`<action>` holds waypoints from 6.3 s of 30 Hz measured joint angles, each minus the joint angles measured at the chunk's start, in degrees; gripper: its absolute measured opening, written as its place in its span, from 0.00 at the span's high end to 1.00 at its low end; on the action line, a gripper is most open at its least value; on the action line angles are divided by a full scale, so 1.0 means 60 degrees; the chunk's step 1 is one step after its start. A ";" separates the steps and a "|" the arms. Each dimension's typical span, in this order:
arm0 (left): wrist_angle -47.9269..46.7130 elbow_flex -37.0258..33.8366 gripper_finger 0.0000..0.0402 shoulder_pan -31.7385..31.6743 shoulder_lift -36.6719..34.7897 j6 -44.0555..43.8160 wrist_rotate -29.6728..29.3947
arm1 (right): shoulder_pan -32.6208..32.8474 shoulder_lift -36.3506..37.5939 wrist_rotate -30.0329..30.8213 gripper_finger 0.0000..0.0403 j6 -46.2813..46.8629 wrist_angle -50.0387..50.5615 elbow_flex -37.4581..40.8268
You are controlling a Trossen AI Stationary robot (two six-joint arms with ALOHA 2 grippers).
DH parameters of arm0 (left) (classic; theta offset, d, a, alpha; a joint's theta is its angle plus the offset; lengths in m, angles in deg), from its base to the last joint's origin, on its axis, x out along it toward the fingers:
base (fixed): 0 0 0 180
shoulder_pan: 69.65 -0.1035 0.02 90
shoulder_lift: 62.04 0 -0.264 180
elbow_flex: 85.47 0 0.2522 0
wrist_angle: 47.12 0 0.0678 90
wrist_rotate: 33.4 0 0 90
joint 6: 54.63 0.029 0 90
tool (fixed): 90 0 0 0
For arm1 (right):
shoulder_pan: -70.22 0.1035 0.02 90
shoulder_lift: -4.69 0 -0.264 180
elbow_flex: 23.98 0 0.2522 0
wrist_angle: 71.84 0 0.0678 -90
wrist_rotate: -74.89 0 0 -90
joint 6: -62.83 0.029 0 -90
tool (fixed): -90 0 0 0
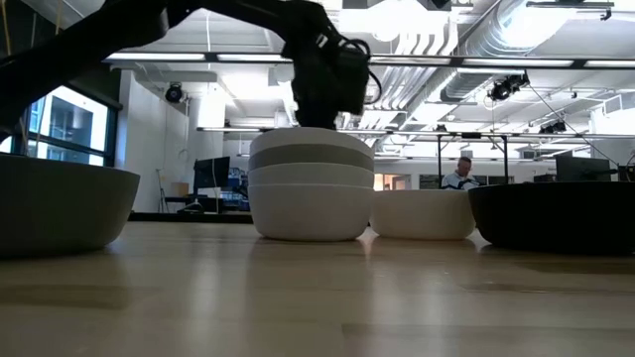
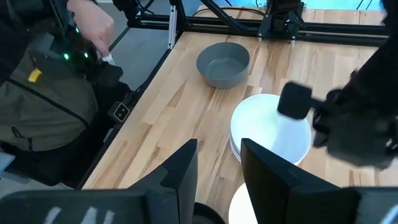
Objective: Nest bowls inside each other
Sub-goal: Stack the white bowl on top of the gray bowl, then stack the white bowl on top of the white bowl
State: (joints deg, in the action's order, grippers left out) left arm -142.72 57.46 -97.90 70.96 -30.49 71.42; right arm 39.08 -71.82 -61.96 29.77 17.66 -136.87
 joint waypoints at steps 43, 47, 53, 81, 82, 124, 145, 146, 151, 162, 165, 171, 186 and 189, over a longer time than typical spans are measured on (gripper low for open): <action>-0.1197 0.0666 0.74 -0.3128 -0.3461 -0.1104 -0.0496 | -0.0733 -0.0564 0.8444 0.72 0.5307 0.0411 0.0004; -0.1311 -0.0110 0.74 -0.3376 -0.4130 -0.0901 0.0301 | -0.0755 -0.1398 0.8139 0.72 0.5534 0.0930 0.0004; -0.0914 -0.2329 0.74 -0.3395 -0.5294 -0.0192 0.1142 | -0.0745 -0.2886 0.7334 0.72 0.5108 0.0985 0.0004; 0.2045 -0.7728 0.74 -0.5231 -0.9507 0.0253 0.1193 | -0.1308 -0.4714 0.5234 0.72 -0.1287 -0.0630 0.2695; 0.2104 -0.7728 0.74 -0.5231 -0.9505 0.0238 0.1191 | -0.1308 -0.4714 0.5240 0.72 -0.1292 -0.0761 0.2912; 0.2688 -0.7728 0.74 -0.5222 -0.9480 -0.0024 0.1367 | -0.0783 -0.4699 0.4851 0.72 0.0687 -0.3538 0.3537; 0.2688 -0.7728 0.74 -0.5227 -0.9481 0.0087 0.1703 | -0.0739 -0.5355 0.4980 0.72 0.0911 -0.3988 0.3548; 0.2688 -0.7728 0.74 -0.5227 -0.9479 0.0119 0.1703 | -0.0739 -0.5355 0.4977 0.72 0.0855 -0.3990 0.3548; 0.2688 -0.7728 0.74 -0.5227 -0.9482 0.0188 0.1700 | -0.0739 -0.5355 0.4998 0.77 0.0760 -0.3987 0.3548; 0.2688 -0.7728 0.74 -0.5227 -0.9482 0.0182 0.1696 | -0.0739 -0.5355 0.5016 0.99 0.0682 -0.3976 0.3548; 0.2688 -0.7728 0.74 -0.5227 -0.9481 0.0182 0.1696 | -0.0739 -0.5355 0.5141 0.99 0.0729 -0.3980 0.3548; 0.2688 -0.7728 0.74 -0.5227 -0.9482 0.0186 0.1693 | -0.0770 -0.5351 0.5490 1.00 0.0755 -0.3967 0.3542; 0.2692 -0.7728 0.74 -0.5224 -0.9482 0.0204 0.1689 | -0.1017 -0.5351 0.5563 1.00 0.1245 -0.2743 0.1795; 0.2692 -0.7728 0.74 -0.5220 -0.9482 0.0262 0.1689 | -0.1016 -0.5351 0.5564 1.00 0.1717 -0.2295 0.1168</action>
State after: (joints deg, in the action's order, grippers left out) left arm -126.57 11.09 -129.22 14.07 -28.92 81.55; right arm 32.98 -103.93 -28.58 40.07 3.89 -129.87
